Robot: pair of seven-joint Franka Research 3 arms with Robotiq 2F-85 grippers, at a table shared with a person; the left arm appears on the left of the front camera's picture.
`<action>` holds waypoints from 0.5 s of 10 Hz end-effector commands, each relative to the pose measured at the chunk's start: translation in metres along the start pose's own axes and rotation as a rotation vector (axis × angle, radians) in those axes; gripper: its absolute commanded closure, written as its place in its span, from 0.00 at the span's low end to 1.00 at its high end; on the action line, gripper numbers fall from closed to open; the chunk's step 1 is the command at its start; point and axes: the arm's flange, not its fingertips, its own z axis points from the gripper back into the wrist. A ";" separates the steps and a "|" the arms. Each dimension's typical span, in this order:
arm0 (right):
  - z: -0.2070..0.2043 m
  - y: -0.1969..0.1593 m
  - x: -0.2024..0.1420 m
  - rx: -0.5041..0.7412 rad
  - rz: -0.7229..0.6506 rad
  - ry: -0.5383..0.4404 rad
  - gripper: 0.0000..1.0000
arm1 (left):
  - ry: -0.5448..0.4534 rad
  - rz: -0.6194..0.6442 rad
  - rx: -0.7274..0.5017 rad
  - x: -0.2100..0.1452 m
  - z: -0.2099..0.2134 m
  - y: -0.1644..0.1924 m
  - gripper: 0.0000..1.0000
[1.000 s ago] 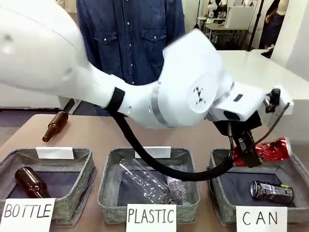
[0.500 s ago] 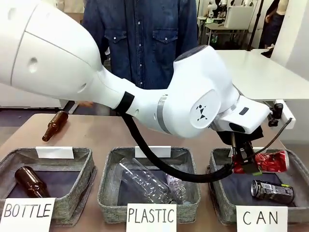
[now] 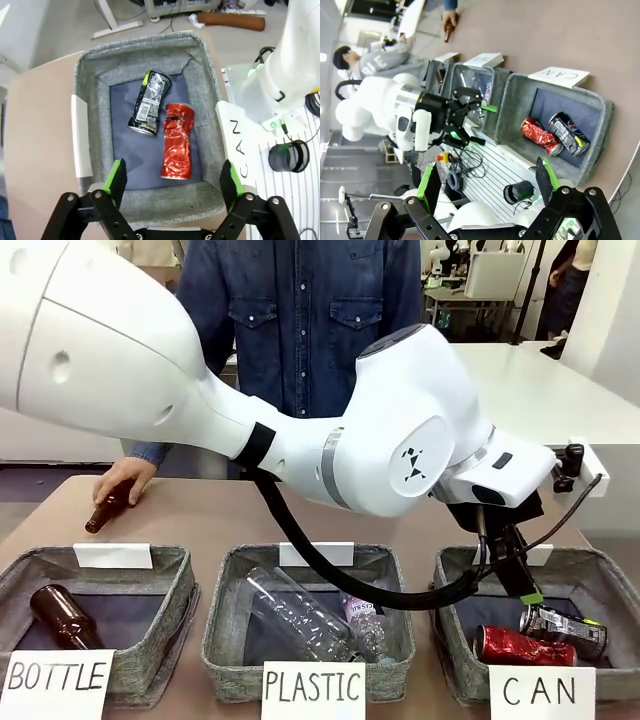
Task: Sort the can waste into the basket.
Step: Pick up the can waste from the table and place it in the right Fabric basket.
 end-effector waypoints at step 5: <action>0.001 0.003 0.002 0.005 -0.015 -0.019 0.00 | -0.001 0.000 0.000 0.000 0.000 0.000 0.00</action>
